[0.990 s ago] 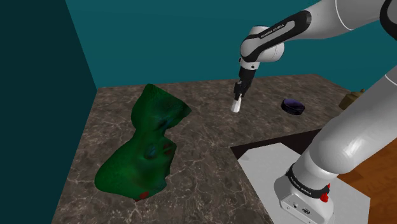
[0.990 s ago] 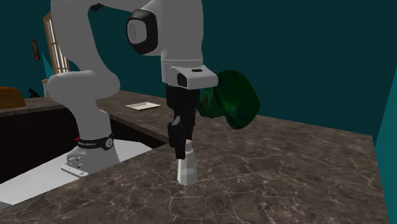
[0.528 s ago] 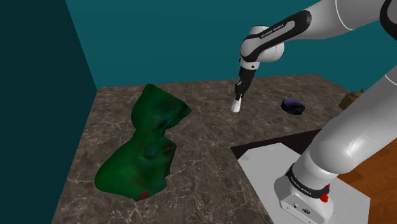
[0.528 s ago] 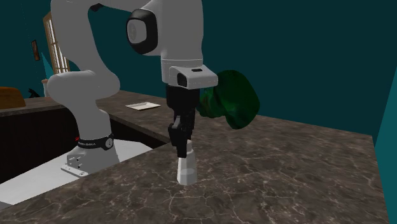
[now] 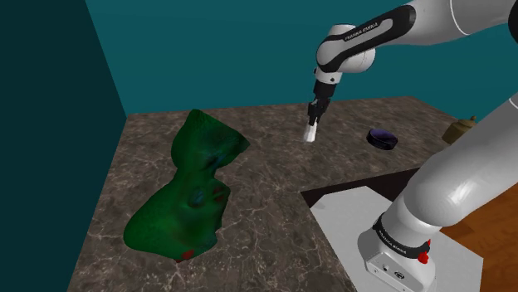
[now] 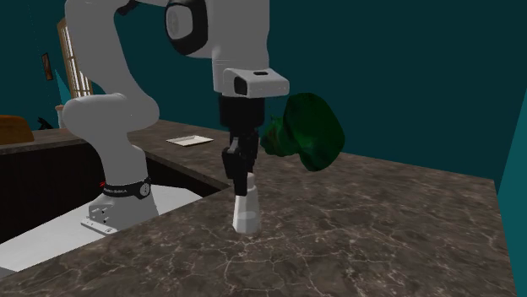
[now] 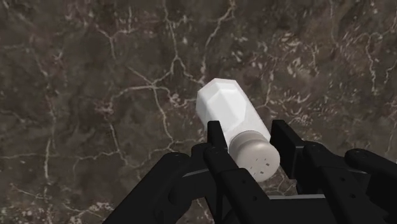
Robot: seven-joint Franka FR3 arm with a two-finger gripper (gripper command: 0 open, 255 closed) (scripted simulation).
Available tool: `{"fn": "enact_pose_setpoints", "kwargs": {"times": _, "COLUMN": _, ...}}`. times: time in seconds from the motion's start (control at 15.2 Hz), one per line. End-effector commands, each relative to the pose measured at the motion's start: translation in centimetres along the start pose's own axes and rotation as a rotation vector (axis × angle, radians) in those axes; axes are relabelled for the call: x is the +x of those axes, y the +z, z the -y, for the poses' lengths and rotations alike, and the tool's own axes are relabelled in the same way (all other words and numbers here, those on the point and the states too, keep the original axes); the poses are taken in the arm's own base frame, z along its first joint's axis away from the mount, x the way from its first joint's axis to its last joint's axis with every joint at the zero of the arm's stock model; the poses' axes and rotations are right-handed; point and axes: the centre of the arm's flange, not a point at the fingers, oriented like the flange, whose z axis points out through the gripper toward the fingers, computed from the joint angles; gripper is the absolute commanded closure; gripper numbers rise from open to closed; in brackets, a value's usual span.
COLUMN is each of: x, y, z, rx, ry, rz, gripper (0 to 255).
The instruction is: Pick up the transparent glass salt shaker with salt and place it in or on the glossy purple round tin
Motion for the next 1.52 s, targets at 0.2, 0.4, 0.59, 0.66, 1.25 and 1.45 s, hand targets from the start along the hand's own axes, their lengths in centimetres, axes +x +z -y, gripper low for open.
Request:
{"fn": "enact_pose_setpoints", "kwargs": {"times": 0.2, "x": 0.0, "y": -2.5, "z": 0.3, "rx": 0.000, "ry": 0.000, "rz": 0.000, "gripper": 255}}
{"fn": "enact_pose_setpoints", "kwargs": {"times": 0.4, "x": 0.0, "y": -4.1, "z": 0.5, "rx": 0.000, "ry": 0.000, "rz": 0.000, "gripper": 255}}
{"fn": "enact_pose_setpoints", "kwargs": {"times": 0.59, "x": -0.1, "y": -5.7, "z": 0.6, "rx": 0.000, "ry": 0.000, "rz": 0.000, "gripper": 255}}
{"fn": "enact_pose_setpoints", "kwargs": {"times": 0.66, "x": -0.1, "y": -6.2, "z": 0.7, "rx": 0.000, "ry": 0.000, "rz": 0.000, "gripper": 255}}
{"fn": "enact_pose_setpoints", "kwargs": {"times": 1.25, "x": -1.8, "y": -9.9, "z": -1.1, "rx": 0.000, "ry": 0.000, "rz": 0.000, "gripper": 255}}
{"fn": "enact_pose_setpoints", "kwargs": {"times": 1.45, "x": -4.3, "y": -10.5, "z": -4.1, "rx": 0.000, "ry": 0.000, "rz": 0.000, "gripper": 255}}
